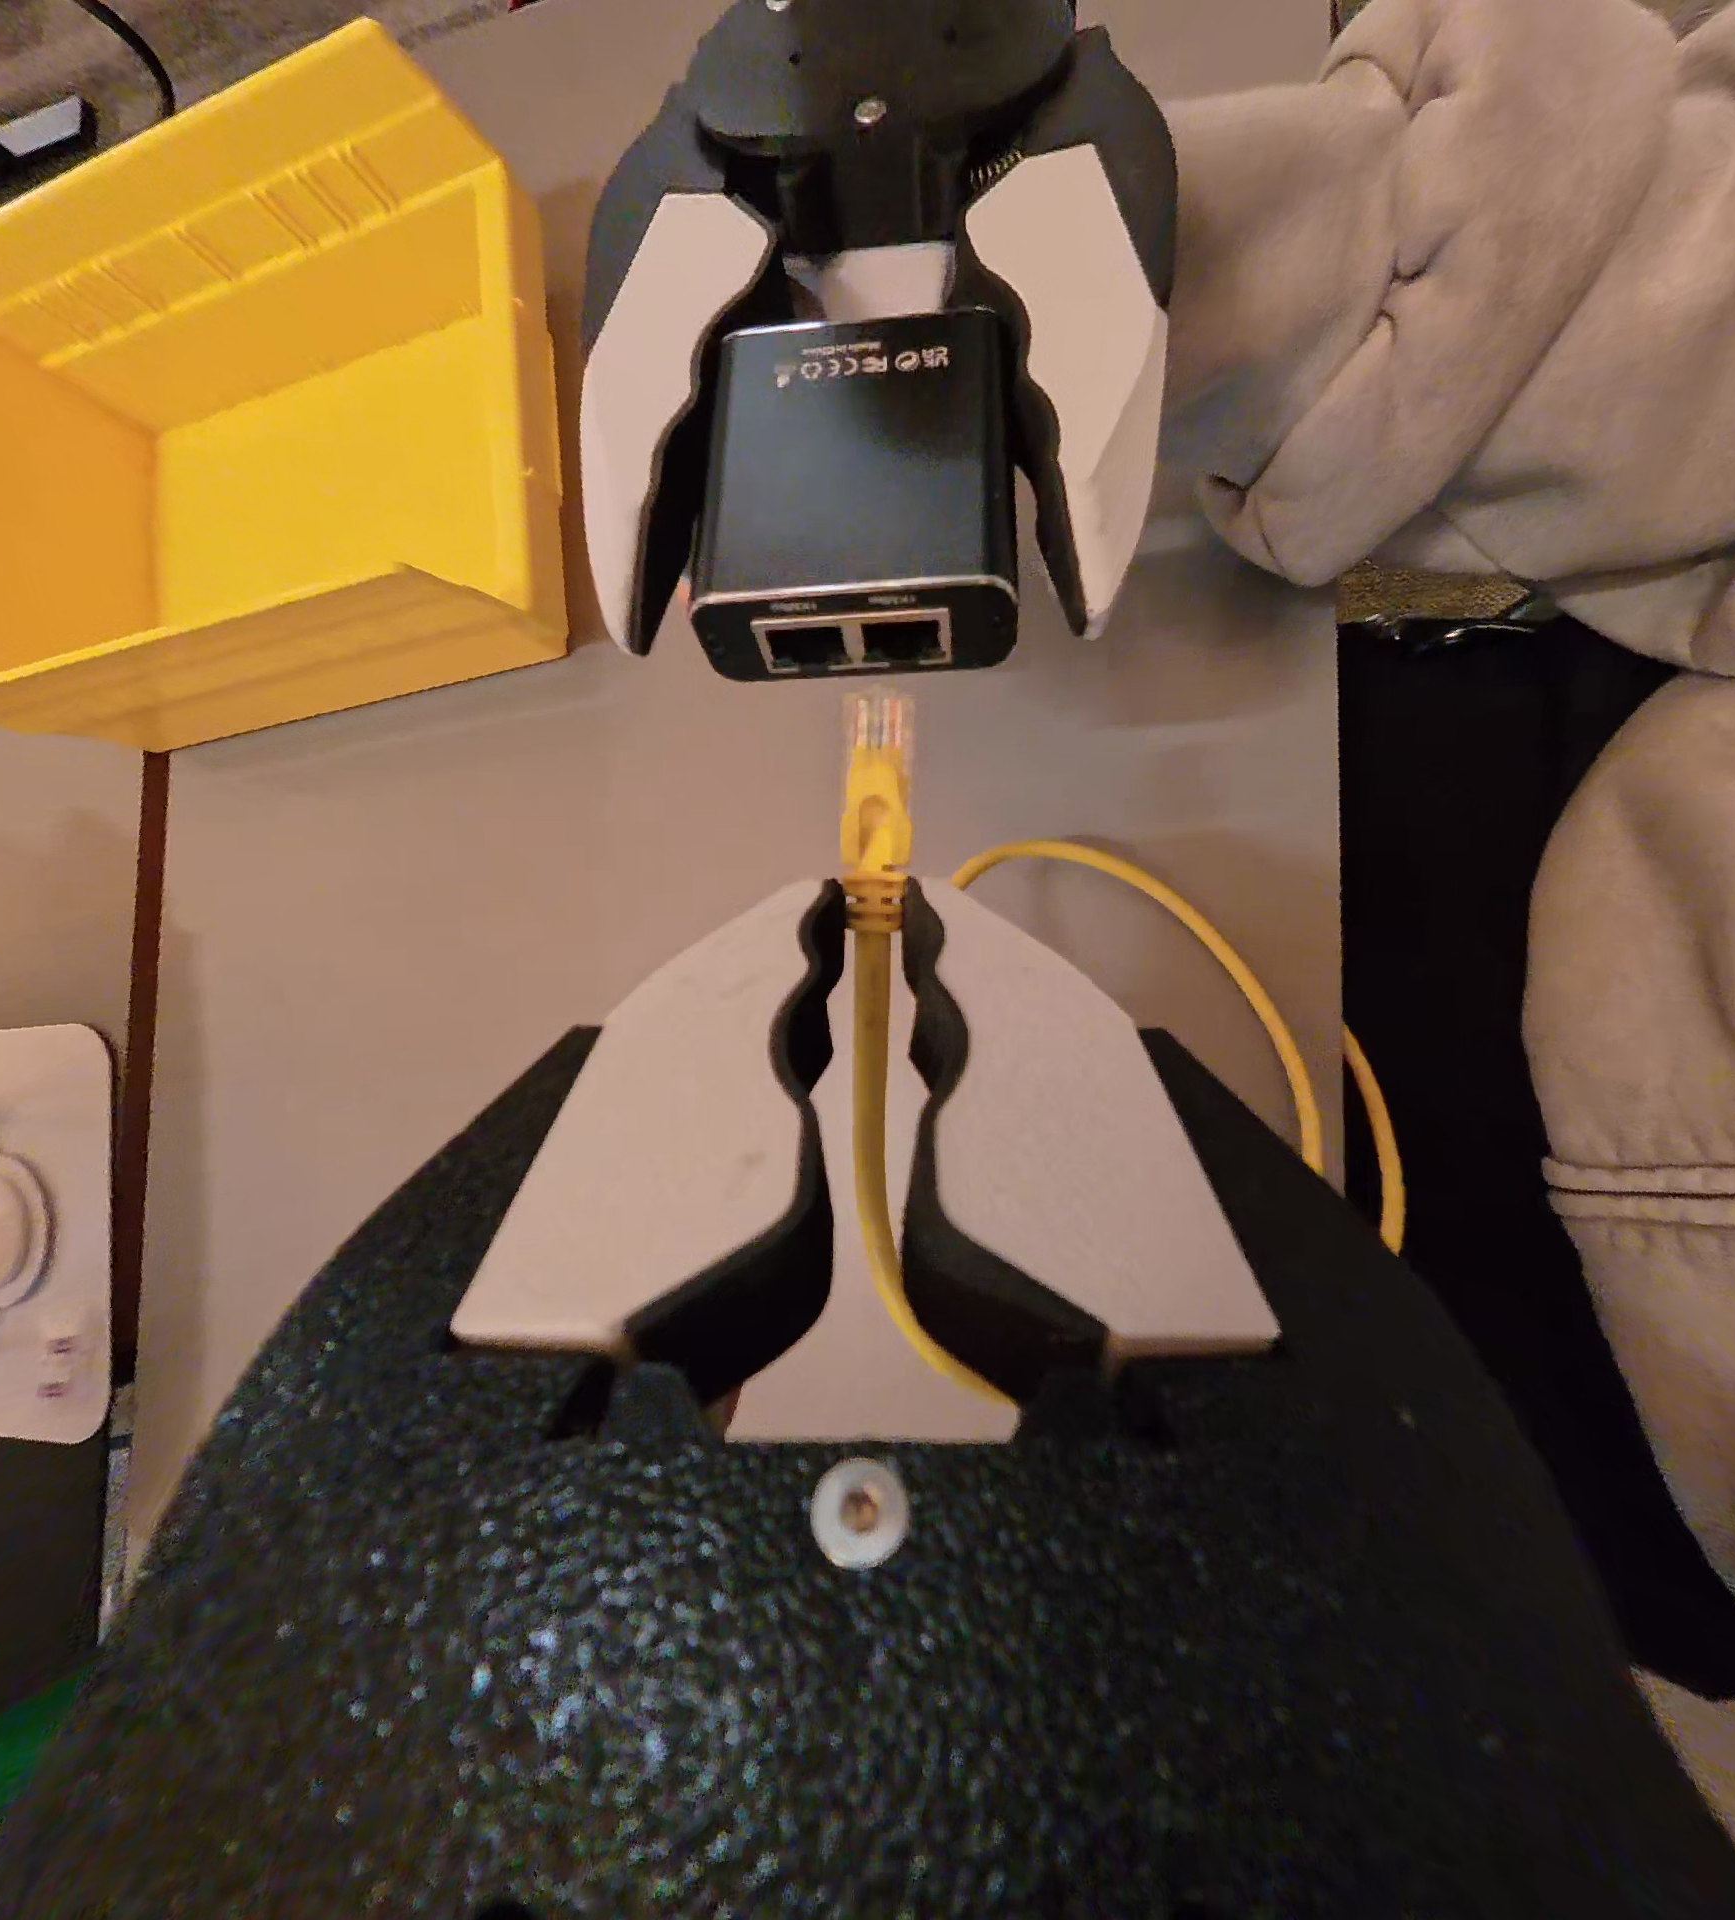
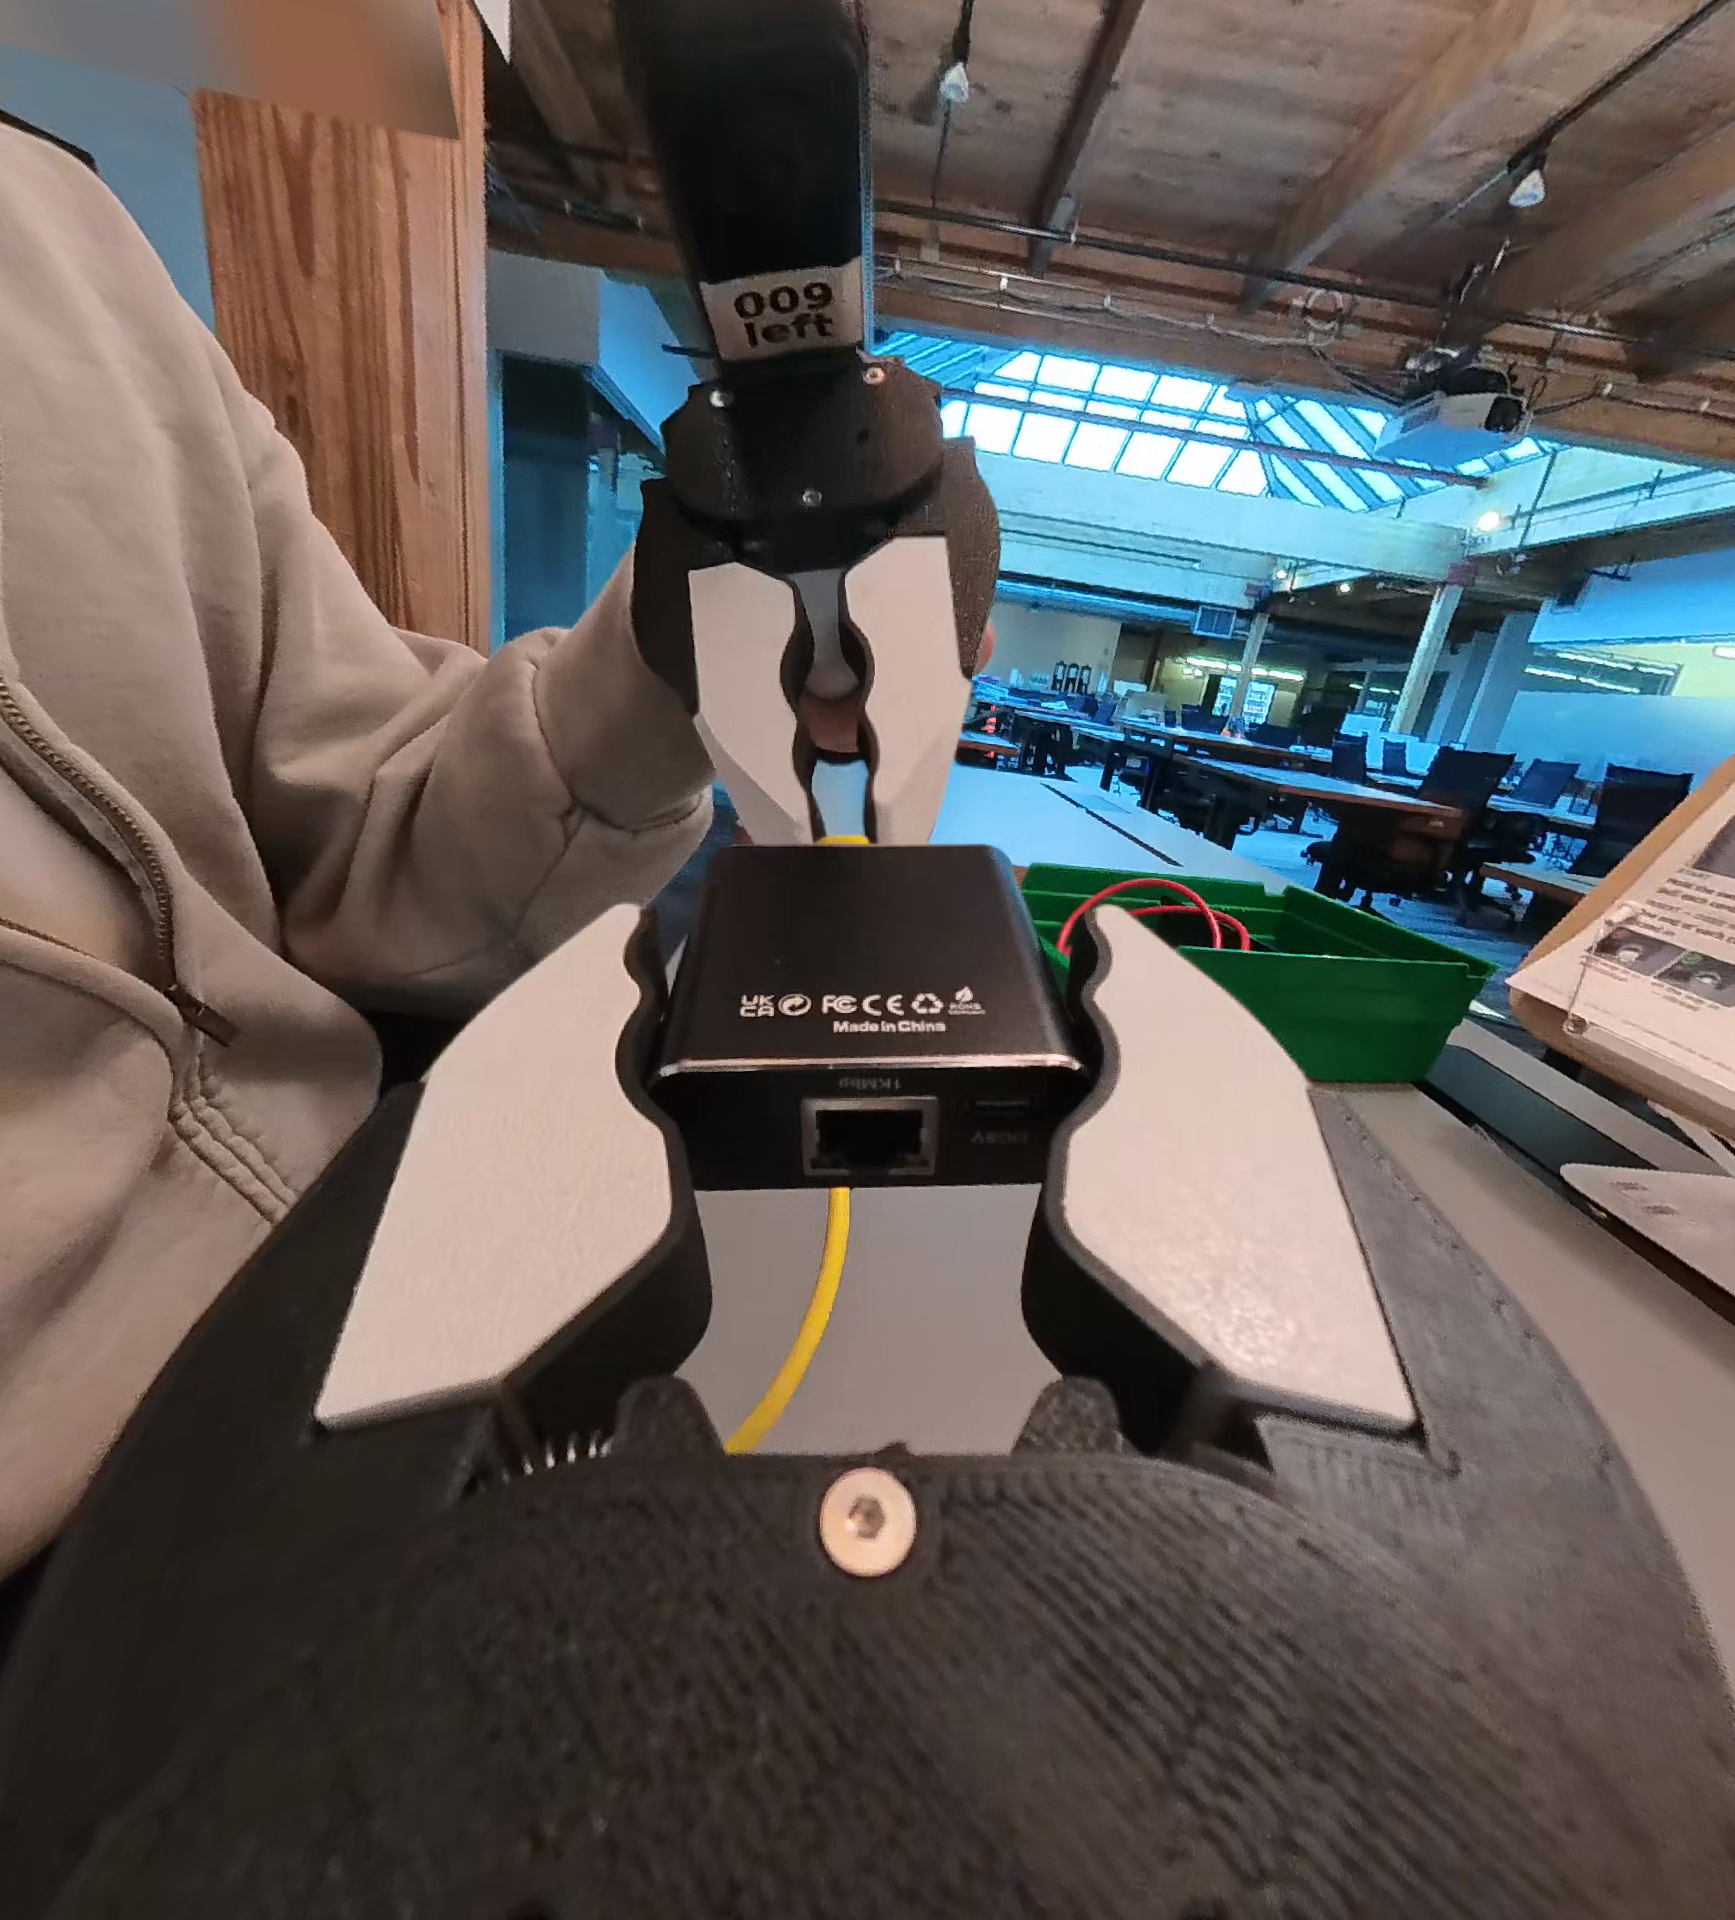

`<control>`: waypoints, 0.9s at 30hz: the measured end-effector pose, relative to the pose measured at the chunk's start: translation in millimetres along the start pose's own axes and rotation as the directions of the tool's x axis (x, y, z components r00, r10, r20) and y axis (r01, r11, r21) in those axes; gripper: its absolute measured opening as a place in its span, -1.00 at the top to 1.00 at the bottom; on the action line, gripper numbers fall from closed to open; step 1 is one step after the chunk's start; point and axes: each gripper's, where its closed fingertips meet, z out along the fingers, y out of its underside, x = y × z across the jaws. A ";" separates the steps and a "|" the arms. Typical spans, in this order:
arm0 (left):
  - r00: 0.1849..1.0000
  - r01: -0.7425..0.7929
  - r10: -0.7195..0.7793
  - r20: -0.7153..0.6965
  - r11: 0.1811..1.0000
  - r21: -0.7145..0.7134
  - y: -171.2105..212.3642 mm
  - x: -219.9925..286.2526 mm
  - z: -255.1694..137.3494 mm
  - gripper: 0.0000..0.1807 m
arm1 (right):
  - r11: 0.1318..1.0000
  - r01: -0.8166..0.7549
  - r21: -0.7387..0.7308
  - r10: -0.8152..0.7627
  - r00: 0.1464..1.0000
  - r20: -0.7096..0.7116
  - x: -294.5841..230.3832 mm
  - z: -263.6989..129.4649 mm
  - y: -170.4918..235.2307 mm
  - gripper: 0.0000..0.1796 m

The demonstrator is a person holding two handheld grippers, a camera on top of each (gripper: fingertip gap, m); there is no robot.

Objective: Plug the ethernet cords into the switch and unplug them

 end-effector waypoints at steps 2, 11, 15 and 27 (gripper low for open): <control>1.000 0.023 -0.023 -0.014 1.000 -0.001 2.3 0.1 1.8 0.89 | 1.000 0.008 -0.009 -0.008 1.000 -0.027 3.9 -0.3 0.3 0.16; 0.933 0.318 -0.311 -0.178 0.948 0.010 112.5 -31.6 89.9 0.89 | 0.996 0.060 -0.072 -0.067 0.992 -0.109 12.7 -9.2 0.0 0.16; 0.910 0.413 -0.414 -0.016 0.902 0.128 138.4 -64.7 99.5 0.89 | 0.994 0.063 -0.084 -0.072 0.991 -0.112 13.4 -10.0 2.4 0.16; 0.915 0.093 -0.182 0.360 0.963 0.251 60.1 -120.1 -6.4 0.88 | 0.999 0.015 -0.043 -0.024 0.979 -0.204 30.6 -11.4 -0.7 0.16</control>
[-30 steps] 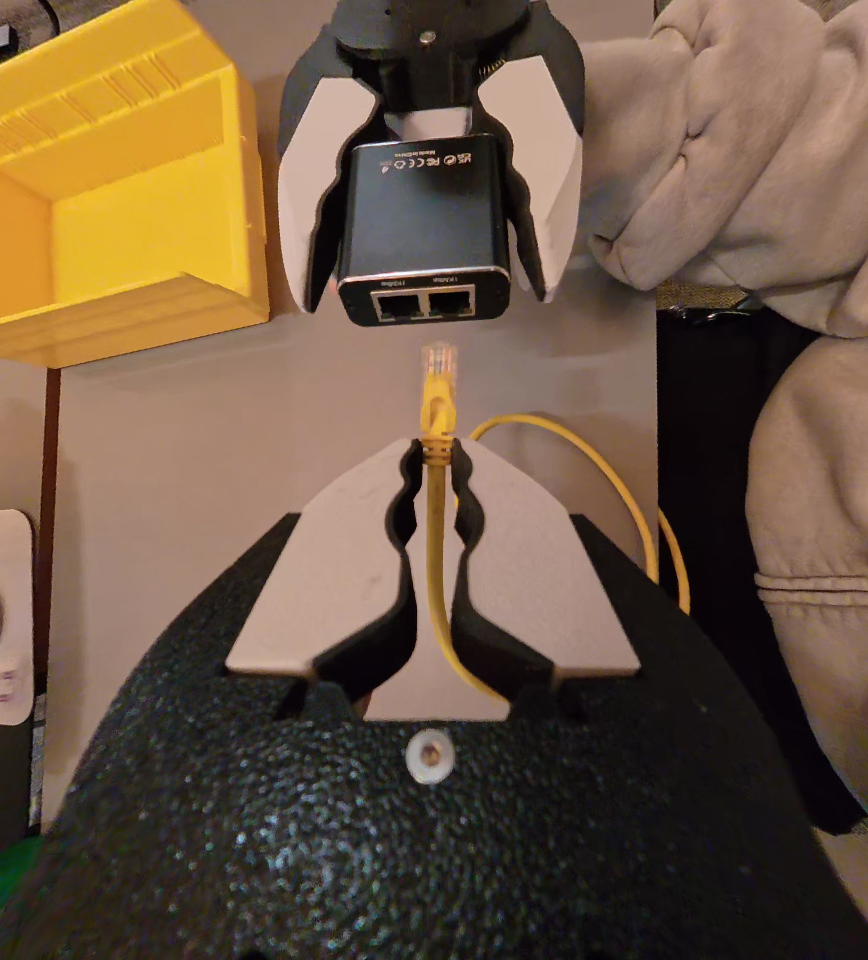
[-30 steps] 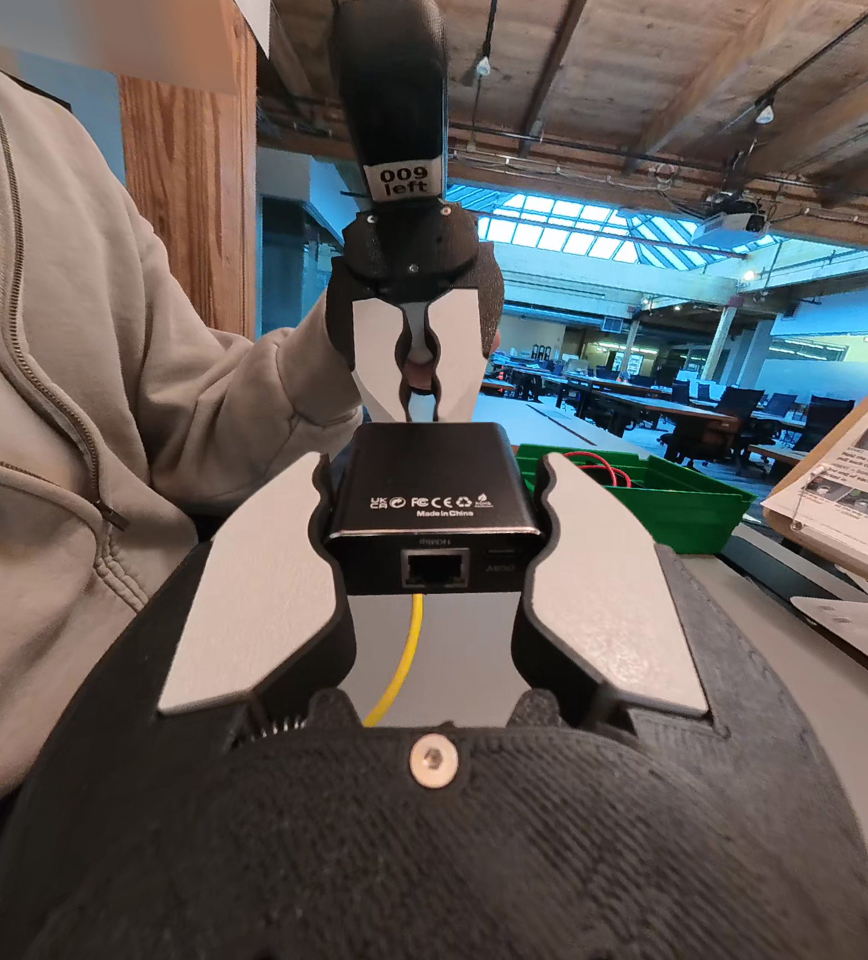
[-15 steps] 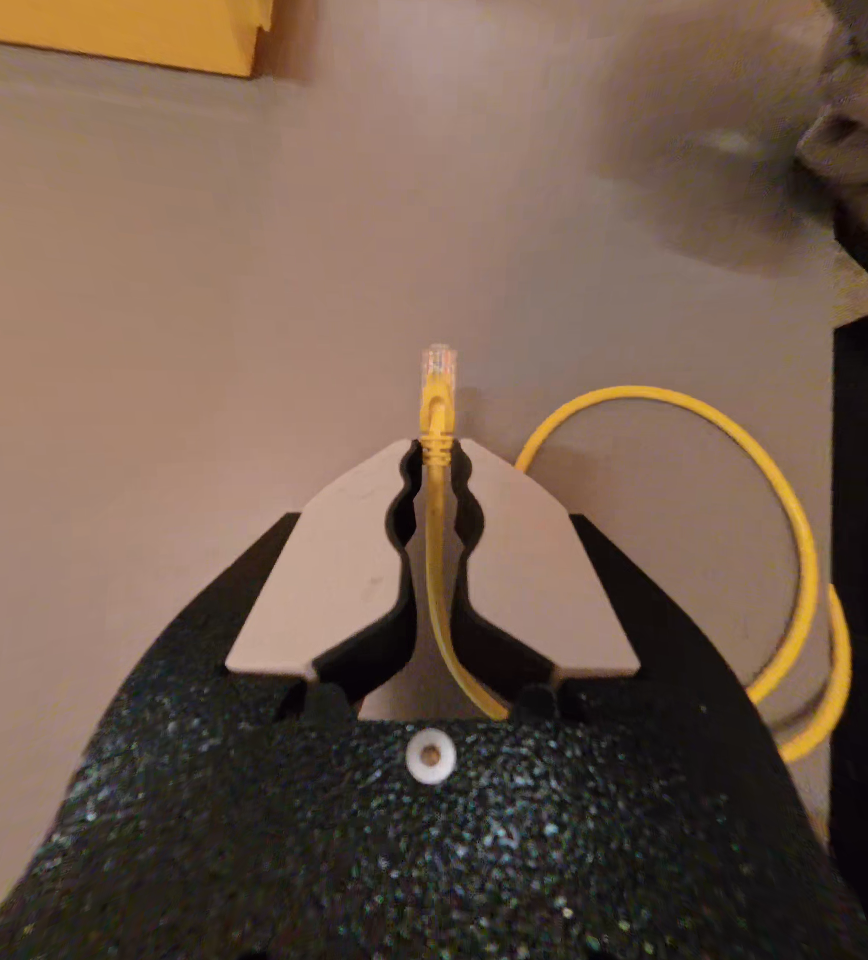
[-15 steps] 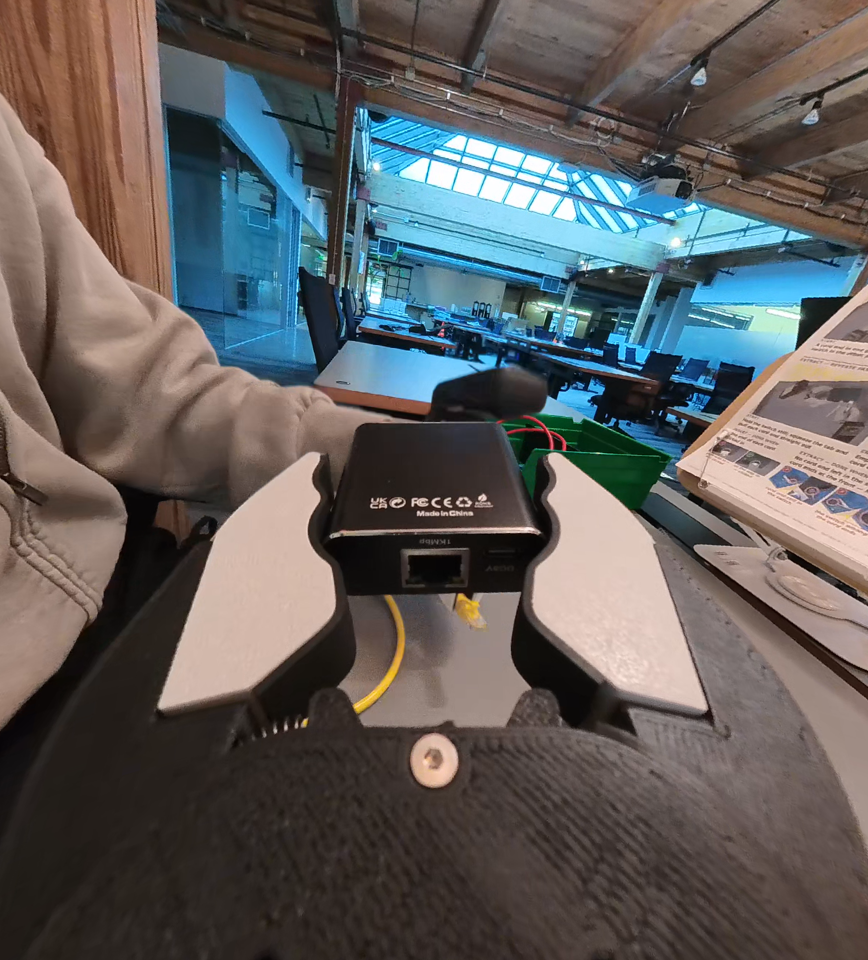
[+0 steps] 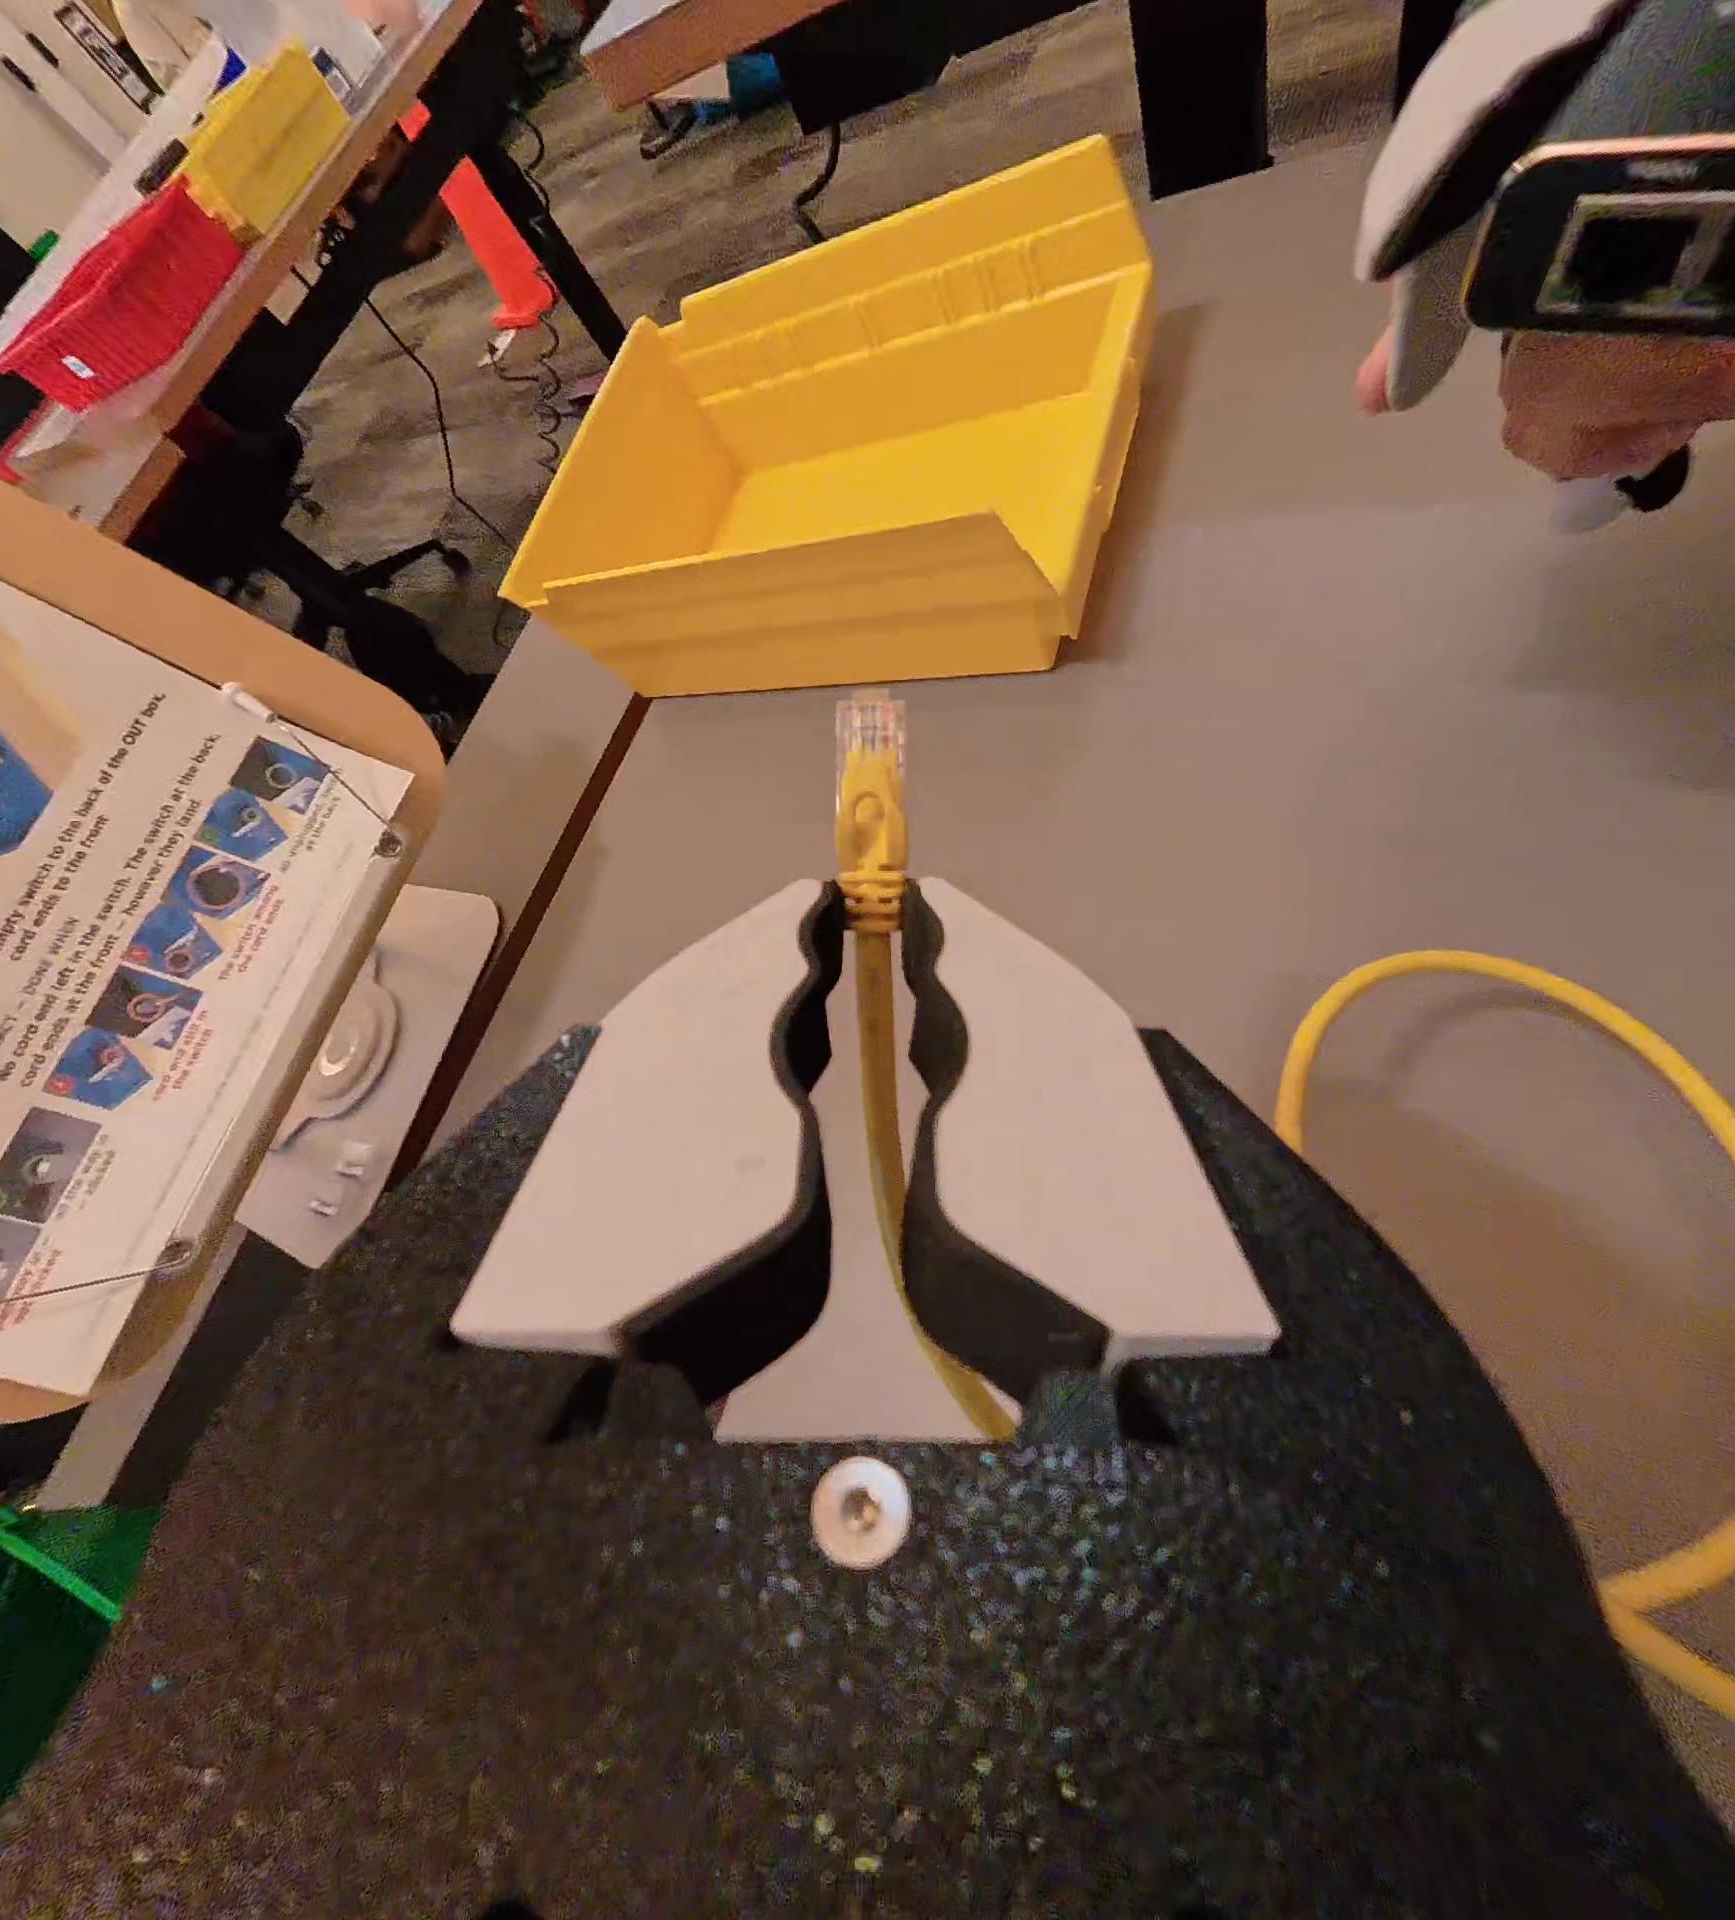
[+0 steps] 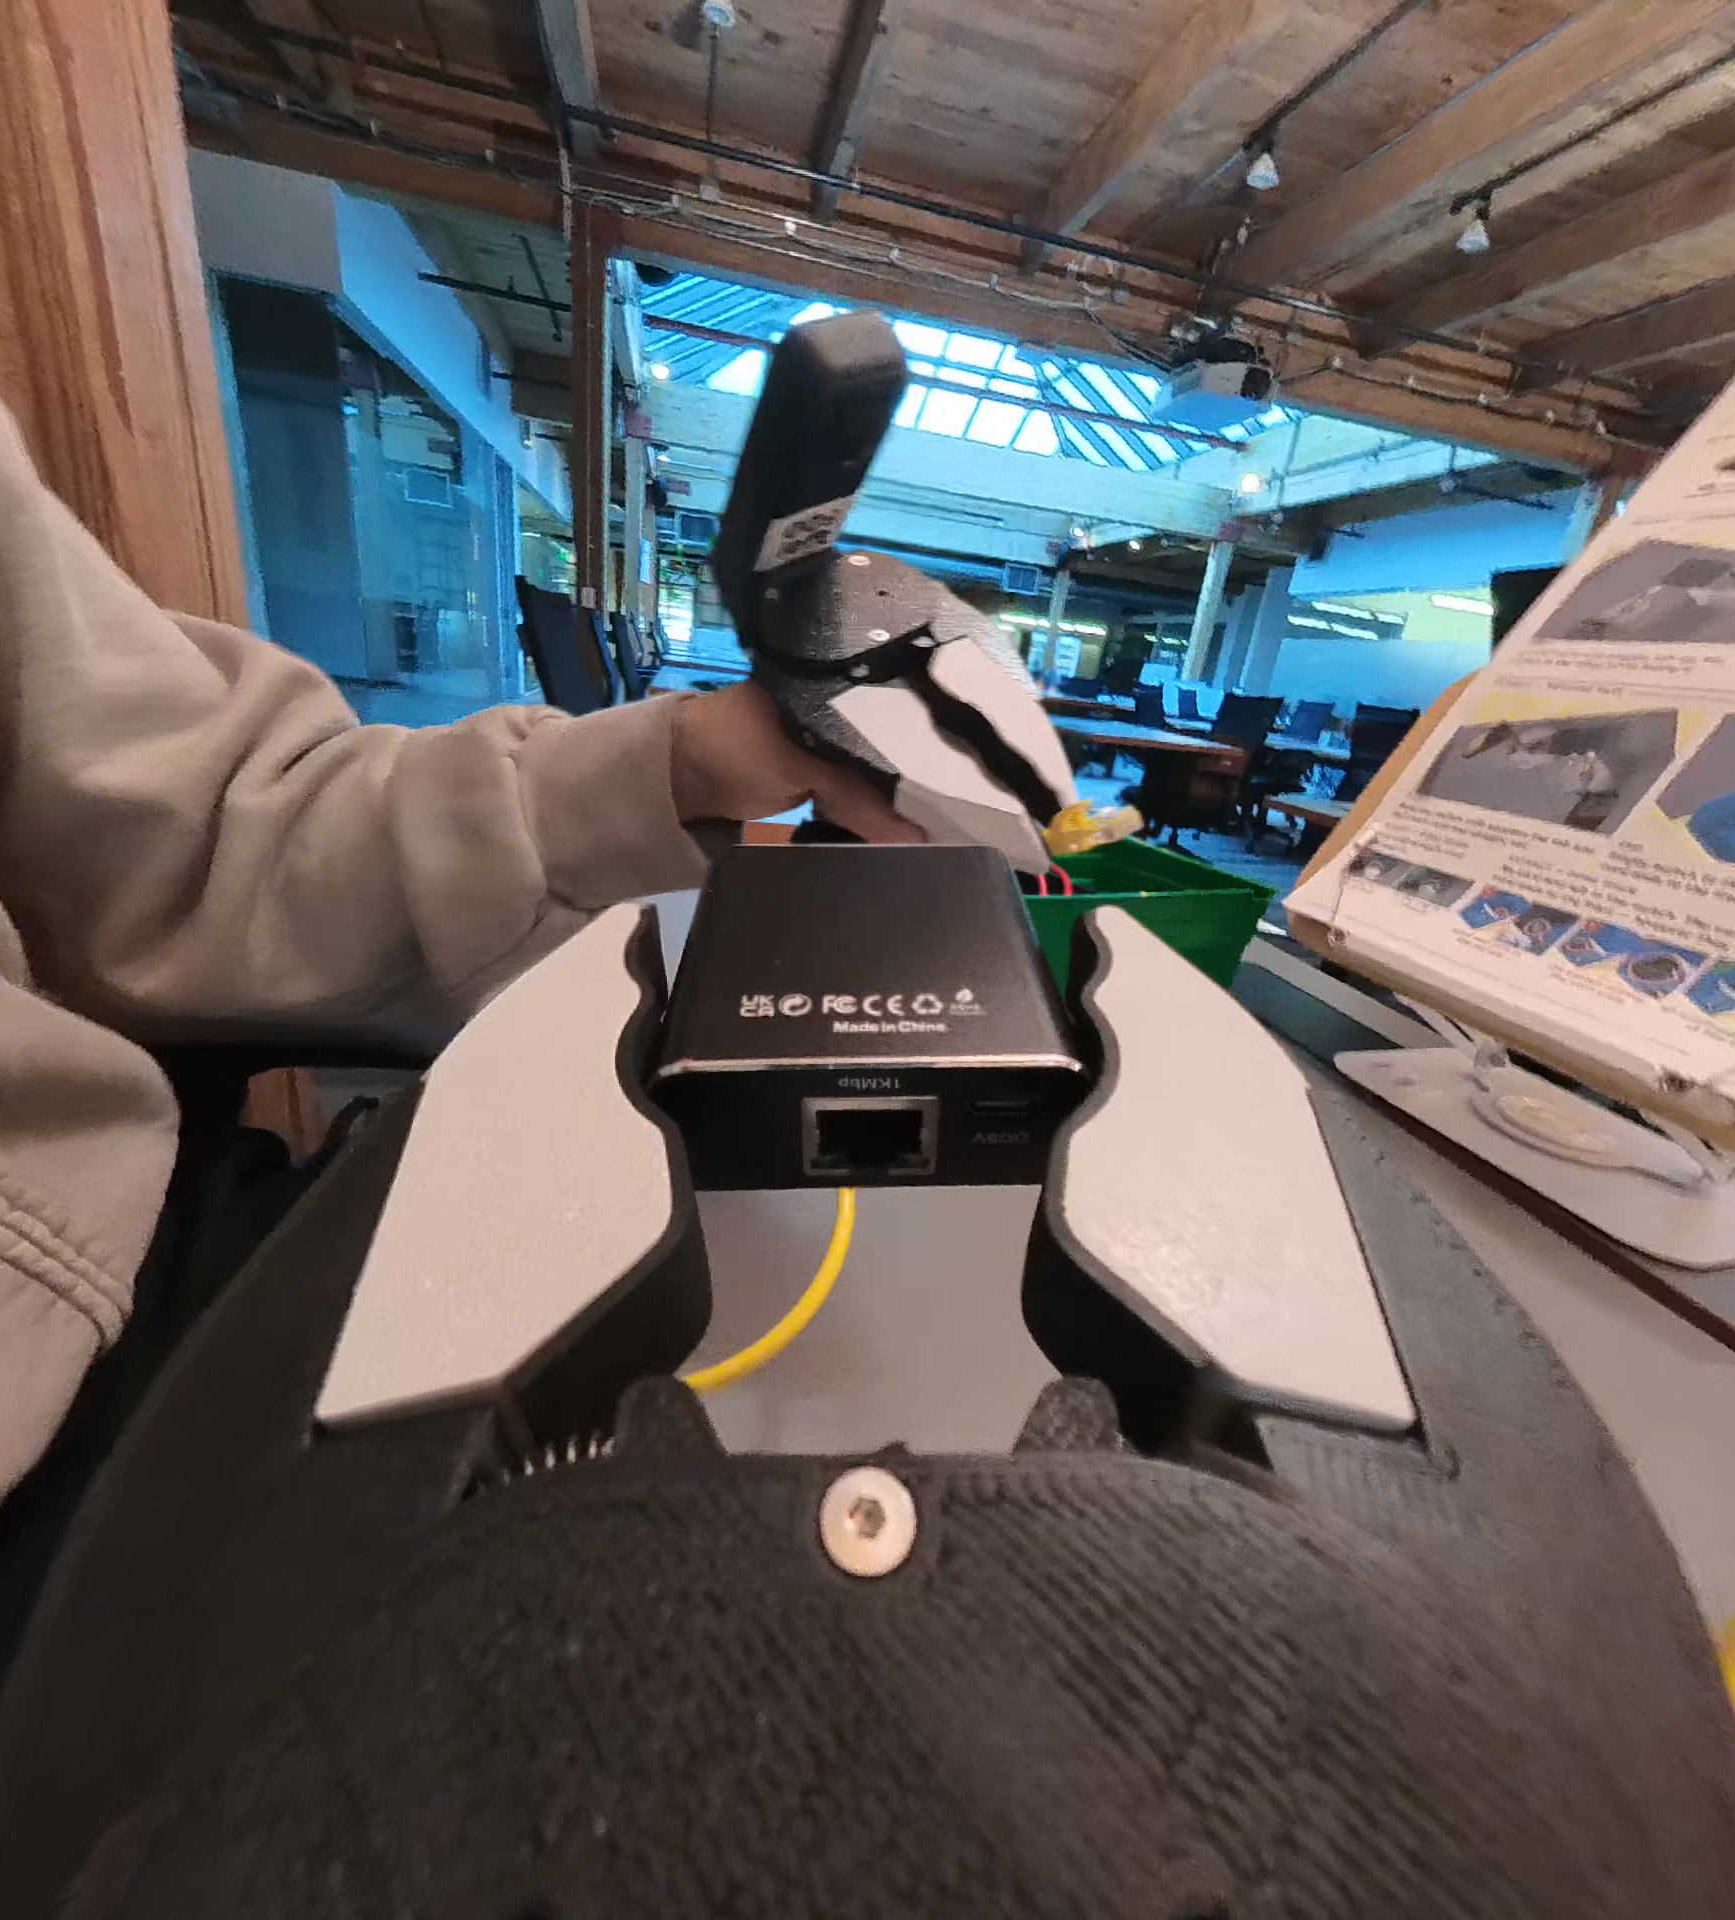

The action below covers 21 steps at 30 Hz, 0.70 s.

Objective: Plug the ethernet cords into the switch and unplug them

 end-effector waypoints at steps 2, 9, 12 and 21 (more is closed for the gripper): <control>0.998 -0.061 0.061 0.003 0.997 -0.041 5.0 8.9 3.0 0.88 | 0.999 -0.042 0.007 0.042 0.999 -0.005 2.2 0.6 -1.8 0.16; 0.979 -0.166 0.150 -0.137 0.979 -0.116 23.3 50.7 13.6 0.89 | 0.997 -0.032 -0.072 0.027 0.997 -0.073 11.7 3.0 10.6 0.16; 0.928 -0.256 0.321 0.191 0.919 -0.299 35.1 -2.8 4.3 0.89 | 0.994 -0.007 -0.112 -0.005 0.995 -0.103 15.3 2.8 15.1 0.16; -0.081 -0.578 0.656 0.750 0.582 -0.572 -89.8 -93.6 -102.3 0.89 | 0.997 0.021 -0.073 -0.030 0.992 -0.122 16.6 -2.8 2.2 0.16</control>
